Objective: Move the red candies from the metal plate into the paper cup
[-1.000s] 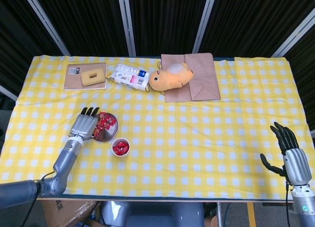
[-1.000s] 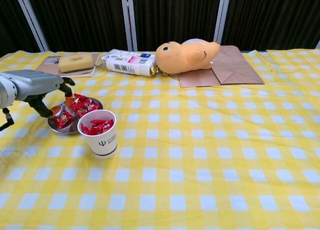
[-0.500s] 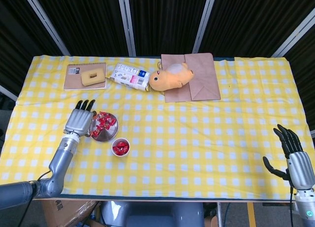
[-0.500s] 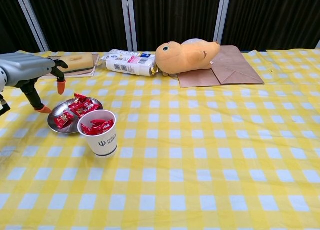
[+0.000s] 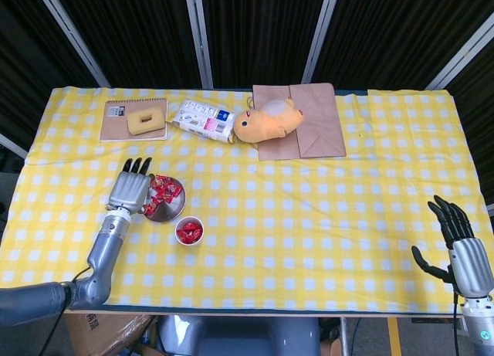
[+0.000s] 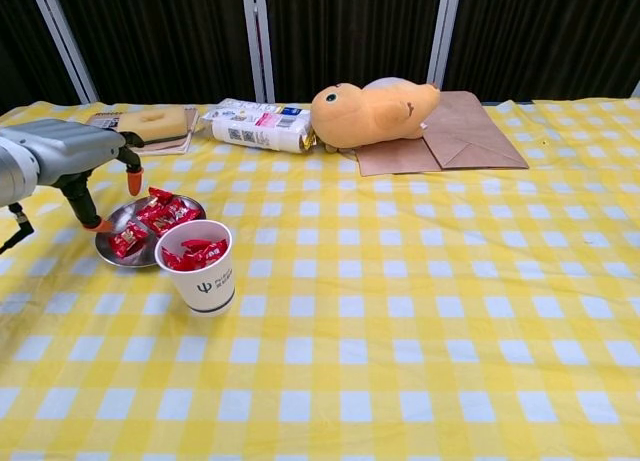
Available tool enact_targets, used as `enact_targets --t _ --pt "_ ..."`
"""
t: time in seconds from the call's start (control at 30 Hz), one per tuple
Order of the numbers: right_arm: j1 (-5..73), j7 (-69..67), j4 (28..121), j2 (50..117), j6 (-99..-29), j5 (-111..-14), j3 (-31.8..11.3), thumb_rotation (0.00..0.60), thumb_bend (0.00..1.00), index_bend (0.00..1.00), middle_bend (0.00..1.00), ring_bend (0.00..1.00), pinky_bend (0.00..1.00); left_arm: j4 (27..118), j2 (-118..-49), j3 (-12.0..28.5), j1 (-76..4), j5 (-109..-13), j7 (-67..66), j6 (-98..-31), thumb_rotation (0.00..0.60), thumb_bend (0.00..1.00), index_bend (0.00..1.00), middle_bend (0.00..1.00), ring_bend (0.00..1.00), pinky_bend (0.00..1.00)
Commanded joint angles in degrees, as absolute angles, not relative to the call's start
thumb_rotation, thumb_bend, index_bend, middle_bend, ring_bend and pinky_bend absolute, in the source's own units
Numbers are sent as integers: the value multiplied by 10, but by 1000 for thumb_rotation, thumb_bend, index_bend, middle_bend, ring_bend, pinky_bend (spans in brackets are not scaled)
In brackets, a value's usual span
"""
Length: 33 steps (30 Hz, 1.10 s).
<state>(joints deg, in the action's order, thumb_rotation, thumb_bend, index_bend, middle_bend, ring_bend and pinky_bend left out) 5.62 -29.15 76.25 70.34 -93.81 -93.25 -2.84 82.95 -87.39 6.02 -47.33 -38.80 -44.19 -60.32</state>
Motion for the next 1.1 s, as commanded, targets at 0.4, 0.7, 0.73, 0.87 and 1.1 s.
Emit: enact_targets --t 0.4,0.7,0.73,0.87,1.1 --pt "57 -294 761 704 -936 -932 -29 600 424 0 0 0 0 764 -929 72 -493 -377 -444 -572 600 310 406 0 0 0" --pt "57 -296 761 703 -934 -931 -30 600 424 0 0 0 0 753 -941 76 -498 -376 -447 -565 600 310 406 0 0 0" --pt "57 -296 761 703 -934 -931 -30 600 423 0 0 0 0 753 -942 76 -498 -375 -447 -565 600 310 406 0 0 0" --pt "57 -295 762 703 -934 -932 -30 600 424 0 0 0 0 753 -943 78 -499 -372 -448 -564 600 312 406 0 0 0" --pt "57 -295 762 703 -935 -933 -29 600 424 0 0 0 0 758 -944 79 -502 -369 -452 -561 600 400 405 0 0 0"
